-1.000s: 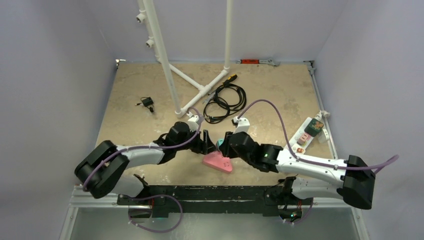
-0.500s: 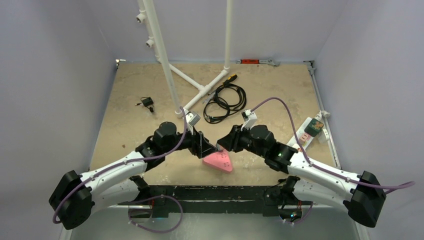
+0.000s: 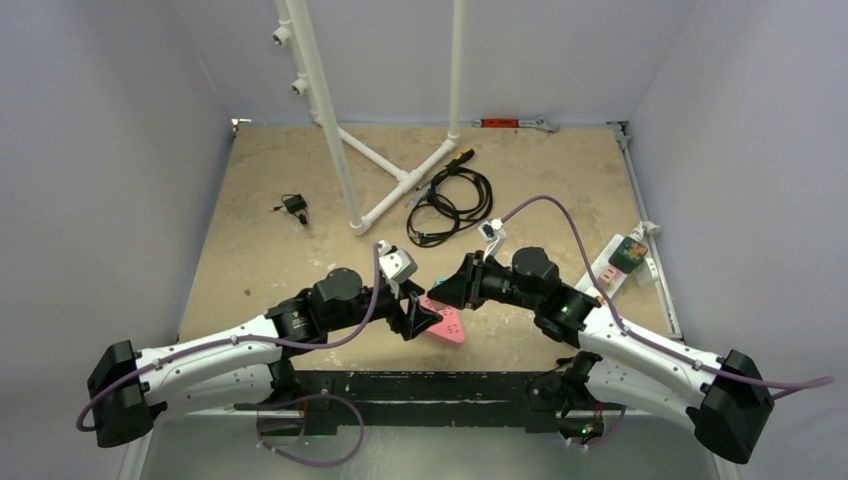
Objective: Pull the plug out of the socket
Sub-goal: Remove the plug from the socket, then place the plug at the center of the board.
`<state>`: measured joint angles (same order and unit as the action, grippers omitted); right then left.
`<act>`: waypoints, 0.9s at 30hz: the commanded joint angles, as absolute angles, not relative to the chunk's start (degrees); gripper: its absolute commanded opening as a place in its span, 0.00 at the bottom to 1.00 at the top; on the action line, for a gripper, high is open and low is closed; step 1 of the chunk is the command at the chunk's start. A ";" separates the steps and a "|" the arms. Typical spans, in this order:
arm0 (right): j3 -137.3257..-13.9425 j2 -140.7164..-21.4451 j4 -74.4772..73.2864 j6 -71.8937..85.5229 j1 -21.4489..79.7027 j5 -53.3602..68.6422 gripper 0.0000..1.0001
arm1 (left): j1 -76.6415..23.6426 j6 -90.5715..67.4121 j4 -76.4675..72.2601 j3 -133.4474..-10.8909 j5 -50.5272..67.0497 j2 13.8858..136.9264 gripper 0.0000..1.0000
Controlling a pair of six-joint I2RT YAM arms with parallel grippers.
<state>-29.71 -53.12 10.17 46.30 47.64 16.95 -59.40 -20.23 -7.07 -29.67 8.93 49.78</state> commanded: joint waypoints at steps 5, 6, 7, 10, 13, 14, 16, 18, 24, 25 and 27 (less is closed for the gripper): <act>-29.89 -50.94 11.99 47.89 47.40 22.02 0.00 | -61.52 -13.65 -9.46 -32.55 0.31 51.67 0.74; -29.88 -51.16 12.16 47.90 47.43 22.25 0.00 | -61.60 -13.48 -9.55 -32.85 0.58 52.40 0.75; -29.84 -51.37 12.33 47.94 47.42 22.46 0.00 | -61.68 -13.41 -9.68 -33.07 1.08 53.01 0.75; -29.73 -52.29 12.59 48.32 47.40 22.65 0.00 | -62.11 -13.19 -11.47 -33.15 3.34 53.91 0.76; -29.47 -53.13 13.70 49.05 47.41 23.27 0.00 | -62.48 -12.53 -12.78 -32.90 3.82 53.76 0.76; -29.37 -53.40 14.13 49.41 47.42 23.55 0.00 | -62.49 -12.22 -12.92 -32.87 3.78 53.71 0.76; -29.20 -53.79 15.01 49.92 47.40 24.07 0.00 | -62.51 -11.89 -13.28 -32.78 3.86 54.03 0.76; -29.15 -54.32 15.66 50.09 47.38 24.71 0.00 | -62.58 -11.83 -13.91 -32.65 4.38 54.45 0.76; -29.51 -55.15 15.84 50.58 47.36 24.93 0.00 | -62.90 -11.36 -14.01 -33.13 5.84 56.65 0.70; -29.61 -55.19 15.63 50.62 47.39 24.74 0.00 | -63.04 -11.35 -14.02 -33.06 5.54 56.78 0.68; -29.78 -55.36 15.09 50.56 47.42 24.04 0.00 | -63.23 -11.13 -13.93 -32.88 5.16 56.76 0.60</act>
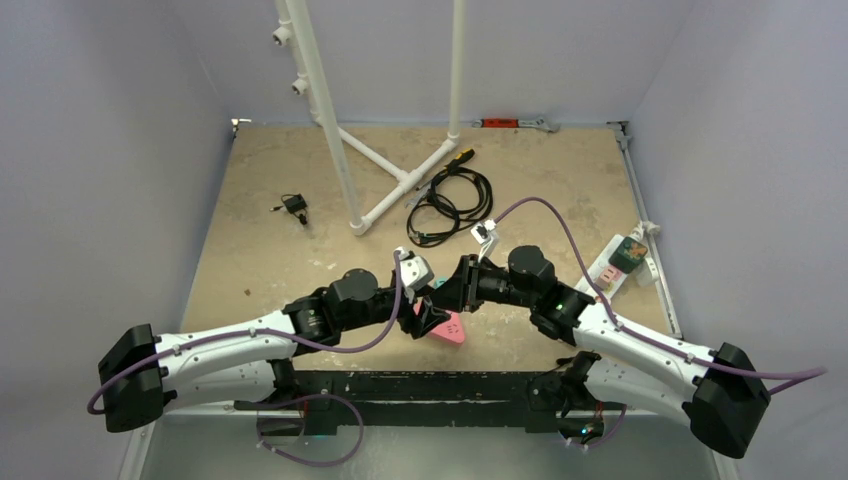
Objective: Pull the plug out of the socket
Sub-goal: Place the plug at the center of the board.
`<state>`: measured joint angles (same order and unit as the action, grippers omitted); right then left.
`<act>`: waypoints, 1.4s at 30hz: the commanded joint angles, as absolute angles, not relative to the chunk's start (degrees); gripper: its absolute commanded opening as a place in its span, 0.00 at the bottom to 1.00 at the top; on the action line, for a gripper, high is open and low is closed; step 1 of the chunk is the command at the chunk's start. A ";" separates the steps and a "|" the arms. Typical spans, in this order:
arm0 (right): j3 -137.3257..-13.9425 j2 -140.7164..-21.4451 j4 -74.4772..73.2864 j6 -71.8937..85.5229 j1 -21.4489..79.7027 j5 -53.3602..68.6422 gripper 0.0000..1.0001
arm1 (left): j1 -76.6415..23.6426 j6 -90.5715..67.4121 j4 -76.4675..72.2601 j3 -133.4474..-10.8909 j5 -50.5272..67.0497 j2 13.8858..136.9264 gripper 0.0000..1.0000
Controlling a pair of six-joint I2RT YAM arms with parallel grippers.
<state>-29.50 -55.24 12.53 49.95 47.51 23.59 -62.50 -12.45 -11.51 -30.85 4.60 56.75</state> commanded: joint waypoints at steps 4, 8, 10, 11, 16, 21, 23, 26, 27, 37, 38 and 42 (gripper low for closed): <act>-29.88 -55.72 14.47 50.78 47.43 22.77 0.00 | -63.62 -10.81 -13.55 -32.42 3.88 56.15 0.33; -30.27 -55.96 13.54 50.92 47.38 21.17 0.18 | -63.72 -11.27 -13.59 -31.68 2.14 55.37 0.10; -30.34 -55.83 12.99 50.89 47.38 20.02 0.26 | -63.78 -11.73 -13.38 -31.26 0.81 54.93 0.01; -30.37 -55.70 12.70 50.93 47.37 19.44 0.31 | -63.76 -12.02 -13.26 -31.08 0.28 54.74 0.00; -31.36 -53.69 8.35 50.50 46.93 13.14 0.76 | -63.72 -14.21 -11.90 -30.17 -4.95 54.22 0.00; -33.69 -51.23 1.65 48.52 46.04 4.30 0.92 | -62.64 -16.02 -8.77 -31.31 -9.12 57.38 0.00; -34.11 -49.98 -0.56 48.07 45.59 1.25 0.95 | -60.09 -17.26 -7.05 -31.83 -8.58 58.06 0.00; -34.02 -47.71 -3.94 47.65 44.87 -1.69 0.96 | -52.64 -21.32 -5.90 -29.97 -5.73 57.06 0.00; -33.94 -46.71 -4.83 47.64 44.82 -2.66 0.96 | -50.13 -22.40 -5.74 -28.81 -5.79 56.38 0.00; -33.45 -39.07 -13.47 46.85 44.50 -9.40 0.99 | -27.41 -28.74 -1.45 -24.48 -17.02 58.20 0.00; -33.24 -38.58 -13.90 46.85 44.54 -9.66 0.99 | -24.78 -29.05 -2.17 -24.30 -17.05 59.21 0.00; -32.45 -37.50 -15.29 46.32 44.45 -10.35 0.99 | -17.43 -30.58 -5.03 -24.36 -14.10 63.19 0.00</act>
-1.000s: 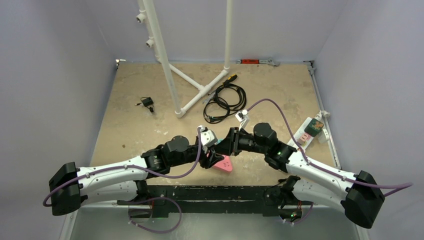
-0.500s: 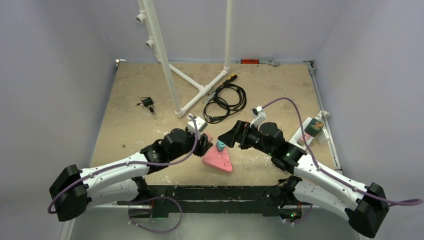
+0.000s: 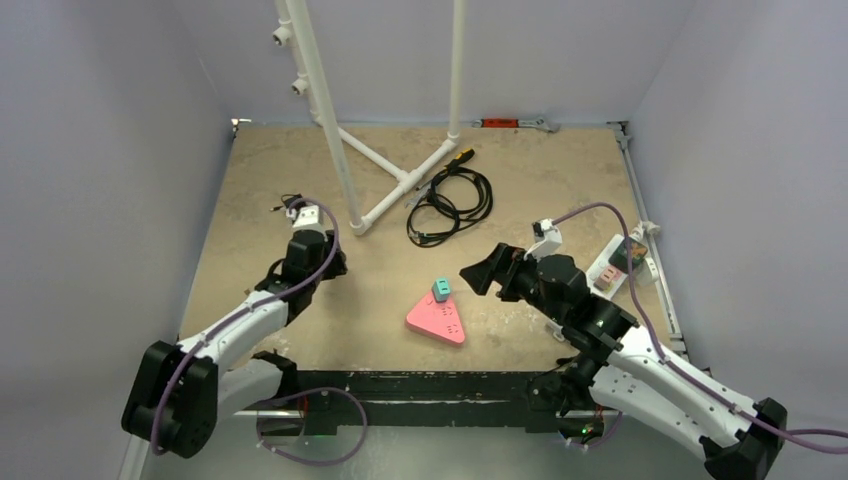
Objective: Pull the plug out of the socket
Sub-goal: Place the plug at the center of the board.
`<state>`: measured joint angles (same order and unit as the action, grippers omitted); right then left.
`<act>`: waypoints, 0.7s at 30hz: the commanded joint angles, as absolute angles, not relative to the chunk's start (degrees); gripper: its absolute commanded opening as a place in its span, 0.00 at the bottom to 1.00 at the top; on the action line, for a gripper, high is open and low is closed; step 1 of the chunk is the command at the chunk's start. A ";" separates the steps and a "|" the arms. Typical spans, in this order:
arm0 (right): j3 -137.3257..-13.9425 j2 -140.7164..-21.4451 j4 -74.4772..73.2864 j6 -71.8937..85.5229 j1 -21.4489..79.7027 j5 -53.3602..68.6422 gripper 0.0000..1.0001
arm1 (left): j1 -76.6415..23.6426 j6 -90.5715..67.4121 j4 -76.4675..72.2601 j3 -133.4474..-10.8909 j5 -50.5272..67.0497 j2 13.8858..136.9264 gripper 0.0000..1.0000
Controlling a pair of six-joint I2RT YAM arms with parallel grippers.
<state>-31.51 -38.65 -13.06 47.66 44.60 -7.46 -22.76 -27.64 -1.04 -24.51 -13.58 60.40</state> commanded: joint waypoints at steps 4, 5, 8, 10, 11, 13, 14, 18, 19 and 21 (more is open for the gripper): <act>-30.59 -39.73 -12.82 44.46 44.46 -7.41 0.99 | -14.58 -30.80 -4.15 -26.94 -13.82 69.97 0.00; -29.73 -40.64 -11.64 44.12 44.49 -6.81 0.99 | -14.28 -30.52 -3.51 -27.58 -14.40 71.39 0.00; -28.55 -42.35 -9.21 42.70 44.52 -6.45 0.99 | -12.83 -30.40 -3.68 -28.21 -15.03 73.87 0.07; -28.40 -43.52 -7.70 40.69 44.49 -5.46 0.99 | -11.86 -30.47 -4.21 -28.14 -14.41 74.18 0.16; -28.27 -44.19 -7.17 40.42 44.55 -4.88 0.99 | -11.57 -30.52 -4.48 -28.05 -13.83 74.18 0.21; -27.81 -45.07 -6.34 40.27 44.55 -4.41 0.99 | -11.22 -30.38 -4.46 -28.27 -13.46 74.33 0.34; -27.65 -45.43 -5.95 40.26 44.53 -4.31 0.99 | -11.13 -30.33 -4.29 -28.41 -13.43 74.43 0.38; -27.17 -46.35 -4.97 40.25 44.56 -3.96 0.99 | -11.07 -30.40 -3.80 -28.24 -13.53 73.65 0.58; -27.12 -46.46 -4.87 40.25 44.52 -3.96 0.99 | -11.07 -30.36 -3.81 -28.22 -13.58 72.92 0.61; -26.92 -46.49 -4.65 40.40 44.48 -3.96 0.99 | -11.07 -30.41 -3.78 -28.22 -13.71 72.21 0.68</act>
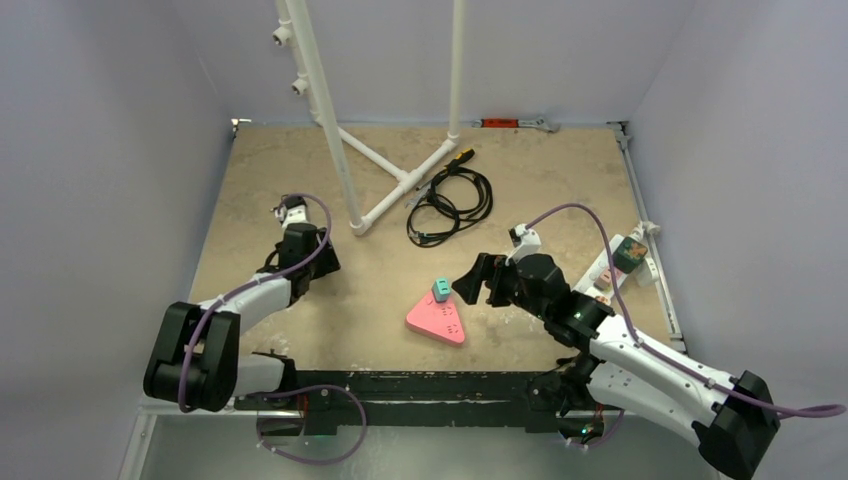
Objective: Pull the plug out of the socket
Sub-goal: Place the plug at the center of the board, then remove the plug from the socket.
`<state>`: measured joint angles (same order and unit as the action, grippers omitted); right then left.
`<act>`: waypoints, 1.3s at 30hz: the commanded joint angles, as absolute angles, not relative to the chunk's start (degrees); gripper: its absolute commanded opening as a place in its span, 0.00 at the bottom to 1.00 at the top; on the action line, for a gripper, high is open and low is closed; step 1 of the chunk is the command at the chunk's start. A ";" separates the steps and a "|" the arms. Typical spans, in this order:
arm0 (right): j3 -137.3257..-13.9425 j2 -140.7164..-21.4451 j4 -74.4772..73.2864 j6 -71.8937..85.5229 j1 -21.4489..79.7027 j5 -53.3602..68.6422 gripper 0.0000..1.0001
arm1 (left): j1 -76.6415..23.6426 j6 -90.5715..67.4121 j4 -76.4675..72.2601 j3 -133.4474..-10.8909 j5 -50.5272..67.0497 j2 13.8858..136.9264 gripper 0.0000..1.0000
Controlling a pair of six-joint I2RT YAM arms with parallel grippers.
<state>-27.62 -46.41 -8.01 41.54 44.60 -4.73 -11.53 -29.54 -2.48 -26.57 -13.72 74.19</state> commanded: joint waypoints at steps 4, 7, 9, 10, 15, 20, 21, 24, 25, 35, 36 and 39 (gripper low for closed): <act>-26.57 -46.42 -4.22 40.60 44.56 -3.61 0.99 | -11.07 -30.81 -3.44 -28.57 -12.93 71.39 0.74; -26.41 -46.24 -4.43 40.68 44.54 -3.60 0.98 | -11.07 -31.18 -2.25 -28.63 -12.44 68.90 0.76; -26.45 -46.15 -4.61 40.65 44.52 -3.60 0.98 | -11.15 -31.56 -0.67 -29.14 -11.28 66.06 0.76; -26.45 -46.14 -4.60 40.47 44.56 -3.60 0.98 | -11.16 -32.00 -0.17 -29.49 -10.19 64.51 0.76; -26.46 -46.12 -3.14 38.67 44.60 -2.06 0.94 | -11.87 -32.06 10.12 -36.17 -3.63 53.74 0.74; -26.90 -46.97 -2.32 38.39 45.05 -2.96 0.83 | -14.94 -25.54 22.05 -44.12 -0.78 49.61 0.71; -27.08 -47.45 -2.37 38.47 45.27 -3.71 0.81 | -16.83 -24.46 24.01 -44.64 -0.76 49.70 0.71; -28.01 -49.70 -2.01 38.95 45.93 -5.89 0.78 | -25.08 -24.64 27.43 -43.39 -1.42 50.34 0.69; -28.50 -50.60 -1.69 39.08 46.29 -6.46 0.77 | -27.01 -25.62 27.01 -42.16 -0.55 50.44 0.68; -38.56 -64.69 -9.39 46.67 60.27 -24.85 0.74 | -47.14 -40.33 11.30 -29.67 0.95 52.65 0.66; -39.36 -65.63 -10.11 47.48 60.96 -26.16 0.74 | -48.77 -41.42 9.63 -28.69 0.84 53.70 0.66; -40.38 -67.82 -10.43 48.64 61.67 -27.69 0.74 | -51.95 -43.65 5.14 -26.64 0.42 57.07 0.65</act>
<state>-37.32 -66.06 -7.60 44.84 60.77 -19.81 -48.56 -37.69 14.79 -28.75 0.69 54.13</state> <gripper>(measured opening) 0.738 0.658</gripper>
